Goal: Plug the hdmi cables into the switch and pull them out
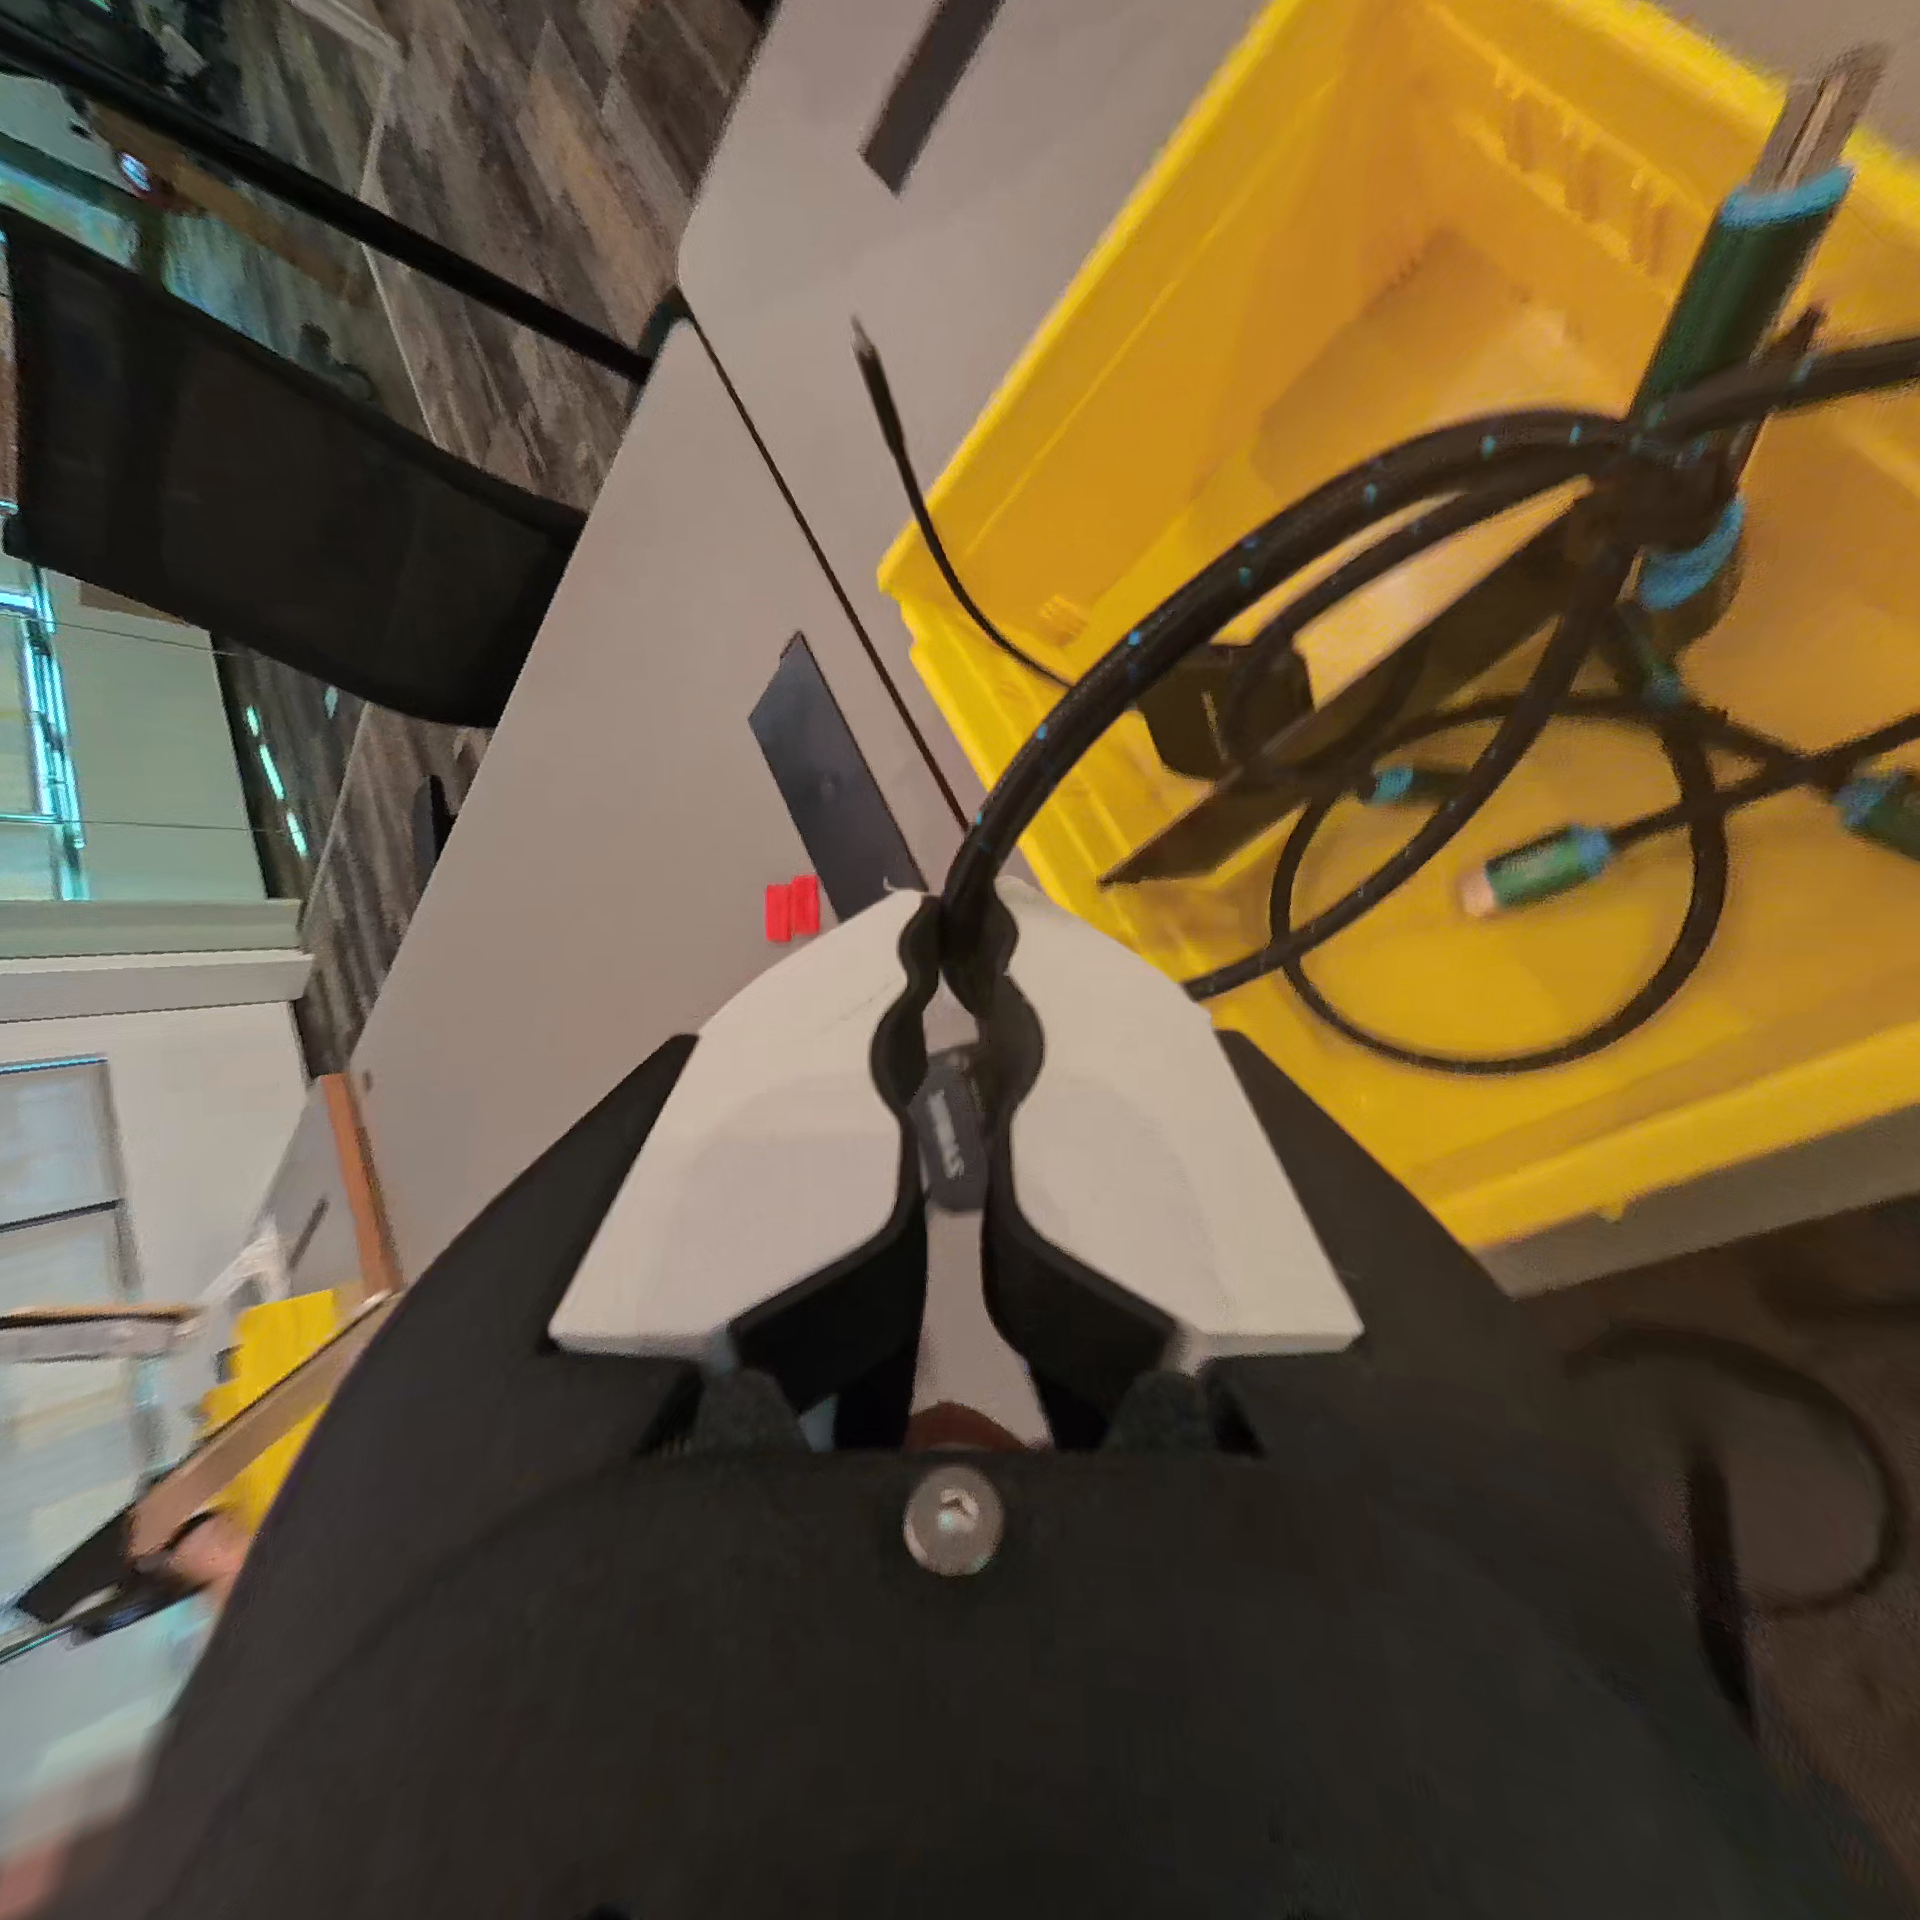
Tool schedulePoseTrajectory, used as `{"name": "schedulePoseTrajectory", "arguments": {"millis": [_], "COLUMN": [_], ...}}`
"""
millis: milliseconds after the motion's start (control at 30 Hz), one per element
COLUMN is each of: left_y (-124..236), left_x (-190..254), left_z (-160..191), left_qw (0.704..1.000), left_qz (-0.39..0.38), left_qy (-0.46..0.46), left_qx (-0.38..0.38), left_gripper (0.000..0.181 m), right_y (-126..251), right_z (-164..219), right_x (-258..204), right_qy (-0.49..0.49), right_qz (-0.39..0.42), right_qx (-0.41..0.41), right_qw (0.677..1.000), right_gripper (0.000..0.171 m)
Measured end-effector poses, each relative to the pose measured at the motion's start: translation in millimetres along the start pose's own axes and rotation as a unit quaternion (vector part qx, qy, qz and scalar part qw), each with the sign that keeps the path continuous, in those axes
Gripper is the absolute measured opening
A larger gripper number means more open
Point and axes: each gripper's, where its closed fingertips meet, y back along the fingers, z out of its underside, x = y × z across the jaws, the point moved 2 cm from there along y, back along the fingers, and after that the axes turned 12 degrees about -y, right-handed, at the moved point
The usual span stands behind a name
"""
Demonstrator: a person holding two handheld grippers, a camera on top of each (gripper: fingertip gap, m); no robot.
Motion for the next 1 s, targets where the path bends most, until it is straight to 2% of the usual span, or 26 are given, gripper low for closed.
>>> {"name": "schedulePoseTrajectory", "arguments": {"millis": [67, 167, 267, 333, 533, 667, 867, 1000], "left_y": [-2, -7, -11, -6, 30, 60, 106, 109], "left_x": [15, 39, 56, 47, 14, 6, 28, 63], "left_z": [9, 27, 30, 29, 12, -10, -92, -145], "left_qw": [0.993, 0.962, 0.941, 0.943, 0.981, 0.993, 0.983, 0.973], "left_qz": [0.035, 0.110, 0.162, 0.152, 0.108, 0.084, 0.102, 0.132], "left_qy": [-0.076, -0.173, -0.220, -0.222, -0.132, -0.086, -0.053, -0.066], "left_qx": [-0.077, -0.182, -0.200, -0.196, -0.092, -0.009, 0.144, 0.180], "left_gripper": [0.006, 0.006, 0.006, 0.006, 0.006, 0.006, 0.006, 0.006], "right_y": [0, 0, 0, 1, 1, 2, 15, 32], "right_z": [0, 0, 0, 1, 3, 5, 6, 10], "right_x": [0, 0, 0, 0, 2, 3, 2, 8], "right_qy": [0.002, 0.004, 0.003, 0.001, -0.005, -0.012, -0.067, -0.093], "right_qz": [0.001, 0.001, 0.000, 0.000, -0.001, -0.005, -0.053, -0.072], "right_qx": [0.000, -0.001, -0.001, 0.000, -0.003, -0.016, -0.039, -0.079], "right_qw": [1.000, 1.000, 1.000, 1.000, 1.000, 1.000, 0.996, 0.990], "right_gripper": [0.026, 0.026, 0.026, 0.025, 0.026, 0.030, 0.056, 0.065]}}
